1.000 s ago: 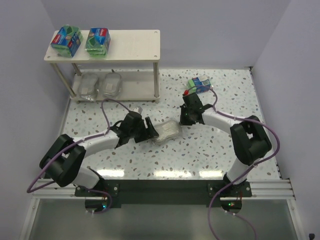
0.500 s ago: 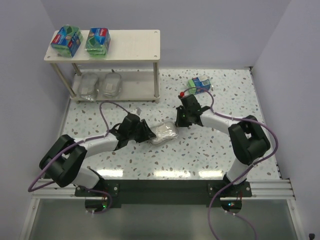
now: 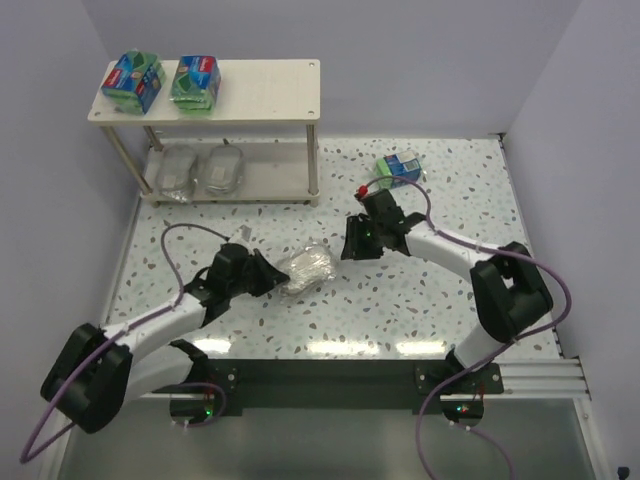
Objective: Place and organize the cleaning sponges onto the shelf
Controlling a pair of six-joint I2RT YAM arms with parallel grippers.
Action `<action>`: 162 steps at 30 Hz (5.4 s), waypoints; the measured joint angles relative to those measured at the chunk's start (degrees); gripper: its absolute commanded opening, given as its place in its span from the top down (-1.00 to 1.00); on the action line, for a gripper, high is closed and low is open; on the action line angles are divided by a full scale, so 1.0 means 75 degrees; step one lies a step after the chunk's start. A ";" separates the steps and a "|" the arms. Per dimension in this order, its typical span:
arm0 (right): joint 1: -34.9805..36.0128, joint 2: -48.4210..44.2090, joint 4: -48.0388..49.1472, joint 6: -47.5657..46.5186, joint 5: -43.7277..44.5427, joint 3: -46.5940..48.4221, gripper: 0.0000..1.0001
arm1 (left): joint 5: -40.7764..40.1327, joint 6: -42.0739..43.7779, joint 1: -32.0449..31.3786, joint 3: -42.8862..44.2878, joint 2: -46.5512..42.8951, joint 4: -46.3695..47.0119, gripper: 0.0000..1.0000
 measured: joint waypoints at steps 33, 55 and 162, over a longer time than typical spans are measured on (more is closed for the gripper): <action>-0.0239 -0.4278 -0.1778 0.0490 0.0527 -0.1320 -0.47 | -0.2897 -0.3008 0.1888 0.4240 0.2594 -0.0714 1.00; -0.0242 -0.5036 -0.2095 0.0621 0.0804 -0.1457 -0.73 | -0.2760 -0.3582 0.1955 0.5144 0.4025 -0.0428 -0.41; 0.2678 -0.0927 0.4459 0.6869 0.2844 -0.3069 0.92 | 0.0775 -0.1037 0.0006 -0.0192 -0.0883 0.0032 -0.74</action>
